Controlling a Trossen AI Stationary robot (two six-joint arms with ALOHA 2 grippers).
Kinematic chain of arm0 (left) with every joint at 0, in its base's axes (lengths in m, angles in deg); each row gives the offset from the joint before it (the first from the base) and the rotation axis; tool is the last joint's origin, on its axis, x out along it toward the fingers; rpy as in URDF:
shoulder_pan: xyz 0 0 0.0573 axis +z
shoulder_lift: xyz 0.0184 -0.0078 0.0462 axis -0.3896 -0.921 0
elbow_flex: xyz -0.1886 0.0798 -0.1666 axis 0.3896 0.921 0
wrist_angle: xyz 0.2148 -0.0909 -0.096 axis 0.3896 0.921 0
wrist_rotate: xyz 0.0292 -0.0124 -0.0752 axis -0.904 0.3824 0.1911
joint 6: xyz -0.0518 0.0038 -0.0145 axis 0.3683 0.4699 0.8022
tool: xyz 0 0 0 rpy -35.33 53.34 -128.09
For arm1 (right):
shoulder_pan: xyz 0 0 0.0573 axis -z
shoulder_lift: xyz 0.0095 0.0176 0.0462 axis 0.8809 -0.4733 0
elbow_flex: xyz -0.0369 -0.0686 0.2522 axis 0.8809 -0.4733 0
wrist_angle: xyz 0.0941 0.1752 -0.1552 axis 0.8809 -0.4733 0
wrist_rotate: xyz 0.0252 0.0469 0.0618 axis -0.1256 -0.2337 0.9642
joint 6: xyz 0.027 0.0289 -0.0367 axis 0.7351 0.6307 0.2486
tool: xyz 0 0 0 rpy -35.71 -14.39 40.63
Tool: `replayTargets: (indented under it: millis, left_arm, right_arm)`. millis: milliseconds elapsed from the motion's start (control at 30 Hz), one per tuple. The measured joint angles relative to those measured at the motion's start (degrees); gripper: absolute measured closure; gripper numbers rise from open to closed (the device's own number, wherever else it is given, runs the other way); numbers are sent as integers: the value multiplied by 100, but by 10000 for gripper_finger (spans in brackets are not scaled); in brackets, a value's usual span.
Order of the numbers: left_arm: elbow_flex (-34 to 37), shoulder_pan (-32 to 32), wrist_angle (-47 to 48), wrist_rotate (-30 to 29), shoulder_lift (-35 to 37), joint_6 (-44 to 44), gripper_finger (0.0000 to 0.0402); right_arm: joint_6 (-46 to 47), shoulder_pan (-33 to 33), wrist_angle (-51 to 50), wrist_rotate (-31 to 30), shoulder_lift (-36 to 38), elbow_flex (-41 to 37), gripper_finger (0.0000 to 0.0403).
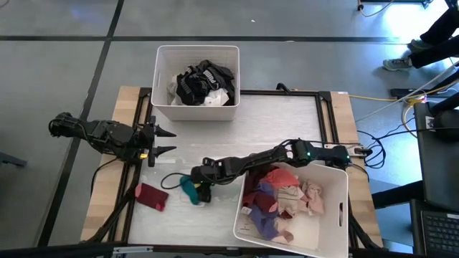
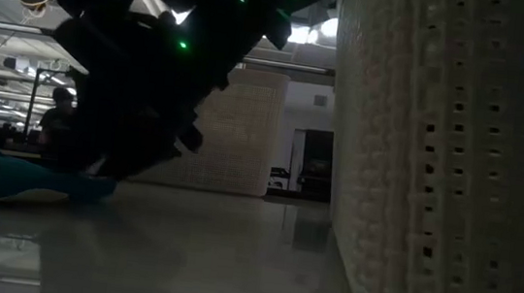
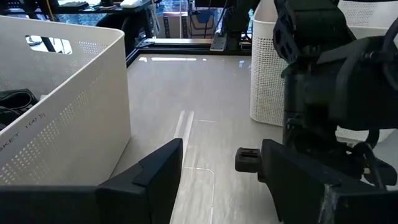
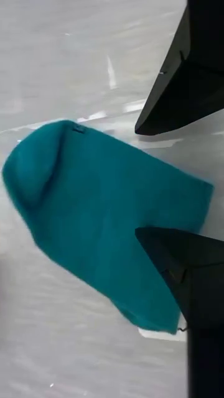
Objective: Sort clothes
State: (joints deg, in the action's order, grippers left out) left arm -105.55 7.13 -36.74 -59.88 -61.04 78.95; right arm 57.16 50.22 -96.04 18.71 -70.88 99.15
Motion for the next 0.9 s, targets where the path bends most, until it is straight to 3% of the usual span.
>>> replayTargets:
  millis: [167,267,633,900]
  left_arm:
    - [0,0,0,0,0,0,192]
    - [0,0,0,0,0,0,192]
    - [0,-2,0,0,0,0,192]
    - [0,-1,-1,0,0,0,192]
  right_arm:
    - [-3,0,-140,119,-46,4,150]
    - [-6,7,-91,287,-109,20,178]
    - [-189,-13,-91,227,-50,15,388]
    - [-323,-169,-444,-288,3,593,367]
